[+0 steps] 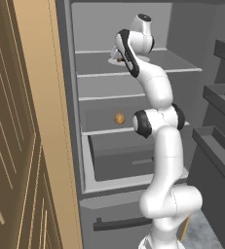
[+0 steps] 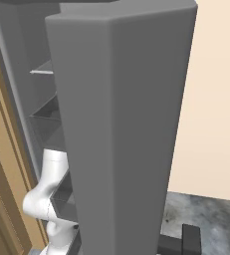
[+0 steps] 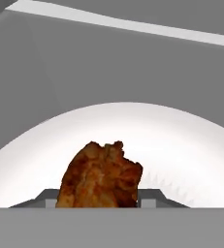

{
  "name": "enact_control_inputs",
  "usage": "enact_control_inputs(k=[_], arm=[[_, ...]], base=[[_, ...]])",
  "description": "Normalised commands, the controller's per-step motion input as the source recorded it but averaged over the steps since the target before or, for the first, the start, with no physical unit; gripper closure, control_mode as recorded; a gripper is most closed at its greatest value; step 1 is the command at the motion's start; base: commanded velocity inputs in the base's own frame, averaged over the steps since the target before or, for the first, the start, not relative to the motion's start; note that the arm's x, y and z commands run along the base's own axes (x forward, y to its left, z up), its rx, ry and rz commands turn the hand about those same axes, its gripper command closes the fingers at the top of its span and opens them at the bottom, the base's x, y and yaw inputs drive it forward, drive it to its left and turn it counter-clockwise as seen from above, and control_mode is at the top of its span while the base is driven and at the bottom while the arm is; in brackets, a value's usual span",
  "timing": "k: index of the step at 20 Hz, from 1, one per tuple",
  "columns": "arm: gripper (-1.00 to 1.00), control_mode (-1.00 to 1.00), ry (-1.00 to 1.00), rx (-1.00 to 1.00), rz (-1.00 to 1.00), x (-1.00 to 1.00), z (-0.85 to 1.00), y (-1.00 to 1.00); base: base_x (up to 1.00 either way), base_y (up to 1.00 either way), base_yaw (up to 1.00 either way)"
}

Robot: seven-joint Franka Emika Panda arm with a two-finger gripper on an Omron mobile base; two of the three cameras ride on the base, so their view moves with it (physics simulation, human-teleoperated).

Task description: Transport the chicken drumstick from the fridge to the microwave and turn on the microwave.

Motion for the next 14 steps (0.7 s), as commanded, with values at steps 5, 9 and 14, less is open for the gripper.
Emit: enact_control_inputs(k=[5,9,14], arm=[[1.00,-1.00,-0.10,-0.09,0.00,0.00,-0.67,-0.14],[1.00,-1.00,-0.11,-0.12,0.00,0.00,-0.60,-0.22],[1.00,-1.00,-0.15,-0.04,0.00,0.00,-0.36,-0.09]], base=[[0.00,0.00,0.00],[0.00,0.00,0.00],[0.00,0.00,0.00]])
